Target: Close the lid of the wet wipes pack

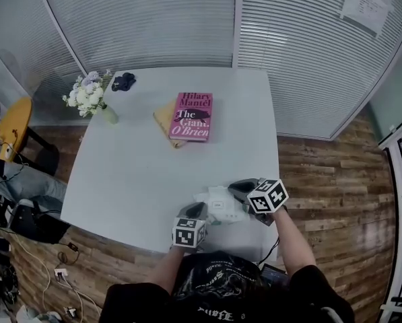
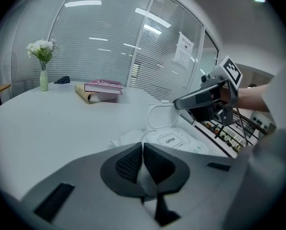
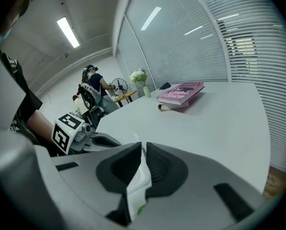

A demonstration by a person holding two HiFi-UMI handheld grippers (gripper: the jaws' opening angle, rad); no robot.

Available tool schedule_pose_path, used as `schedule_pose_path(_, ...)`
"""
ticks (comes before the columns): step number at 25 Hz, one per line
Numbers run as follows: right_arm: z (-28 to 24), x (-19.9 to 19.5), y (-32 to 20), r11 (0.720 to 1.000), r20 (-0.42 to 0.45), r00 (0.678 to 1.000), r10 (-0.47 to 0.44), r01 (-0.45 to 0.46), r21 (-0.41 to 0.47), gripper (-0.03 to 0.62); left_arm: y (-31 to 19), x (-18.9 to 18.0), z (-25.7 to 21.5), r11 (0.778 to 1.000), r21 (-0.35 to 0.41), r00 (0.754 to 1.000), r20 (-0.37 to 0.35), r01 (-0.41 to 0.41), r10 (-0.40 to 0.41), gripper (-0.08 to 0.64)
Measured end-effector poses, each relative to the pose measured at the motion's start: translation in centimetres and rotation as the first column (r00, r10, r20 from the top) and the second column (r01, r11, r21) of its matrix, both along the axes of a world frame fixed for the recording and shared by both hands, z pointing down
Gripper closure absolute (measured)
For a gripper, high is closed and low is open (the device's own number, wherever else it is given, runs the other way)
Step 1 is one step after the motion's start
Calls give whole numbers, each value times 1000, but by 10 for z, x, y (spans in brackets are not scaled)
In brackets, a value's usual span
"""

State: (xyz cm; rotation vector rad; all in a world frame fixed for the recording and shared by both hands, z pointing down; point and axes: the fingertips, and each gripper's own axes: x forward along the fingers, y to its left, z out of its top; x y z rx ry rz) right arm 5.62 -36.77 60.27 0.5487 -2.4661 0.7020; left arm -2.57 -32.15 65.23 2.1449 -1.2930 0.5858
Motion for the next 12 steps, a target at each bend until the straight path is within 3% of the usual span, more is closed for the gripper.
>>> schedule_pose_path(7,-6,-2,24,994,-61,995,-82,86,65,549,0,1,-2,1000,-5,1000,-18,0,0,546)
schedule_pose_path(12,-4,-4,39,991,-85,992,-92,100,92,538,3,-2,-4,1000,1,1000,-20,16,-16,546)
